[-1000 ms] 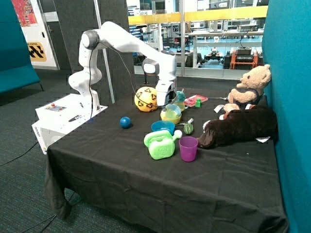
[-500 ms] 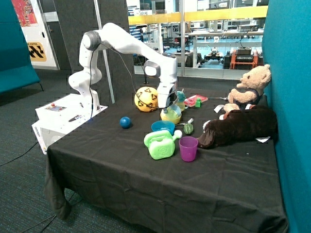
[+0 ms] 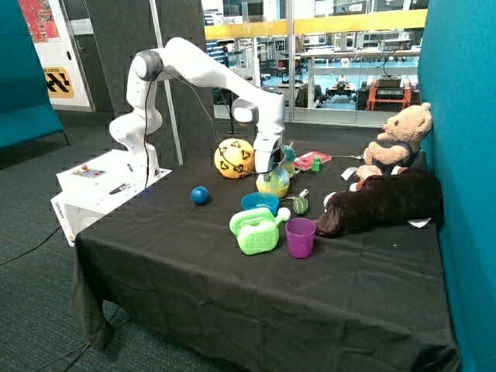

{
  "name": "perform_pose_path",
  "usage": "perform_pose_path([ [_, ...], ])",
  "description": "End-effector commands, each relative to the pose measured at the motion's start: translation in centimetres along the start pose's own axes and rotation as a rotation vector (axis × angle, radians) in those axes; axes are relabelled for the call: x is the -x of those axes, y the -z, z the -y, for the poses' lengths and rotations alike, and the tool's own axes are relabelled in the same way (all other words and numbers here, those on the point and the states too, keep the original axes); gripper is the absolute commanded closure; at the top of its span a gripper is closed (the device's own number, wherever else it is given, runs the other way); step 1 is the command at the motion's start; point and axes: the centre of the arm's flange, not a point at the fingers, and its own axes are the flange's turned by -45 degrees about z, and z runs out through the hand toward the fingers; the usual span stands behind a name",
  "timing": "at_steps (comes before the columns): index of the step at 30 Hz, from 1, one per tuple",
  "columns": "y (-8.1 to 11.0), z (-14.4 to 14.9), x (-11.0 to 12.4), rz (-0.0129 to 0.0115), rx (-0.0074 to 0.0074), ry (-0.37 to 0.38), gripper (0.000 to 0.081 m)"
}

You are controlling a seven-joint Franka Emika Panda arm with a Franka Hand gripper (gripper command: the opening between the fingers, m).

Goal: Sort the balls from left to right in order of size

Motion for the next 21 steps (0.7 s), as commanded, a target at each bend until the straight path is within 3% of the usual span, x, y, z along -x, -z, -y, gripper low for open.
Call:
perform_pose_path([
  [1,-0.3,0.3,0.4,-0.0037,0.005,-0.005,0.0807],
  [21,-0.1,-1.5,1.2,-0.0037,0.005,-0.015,0.0808],
])
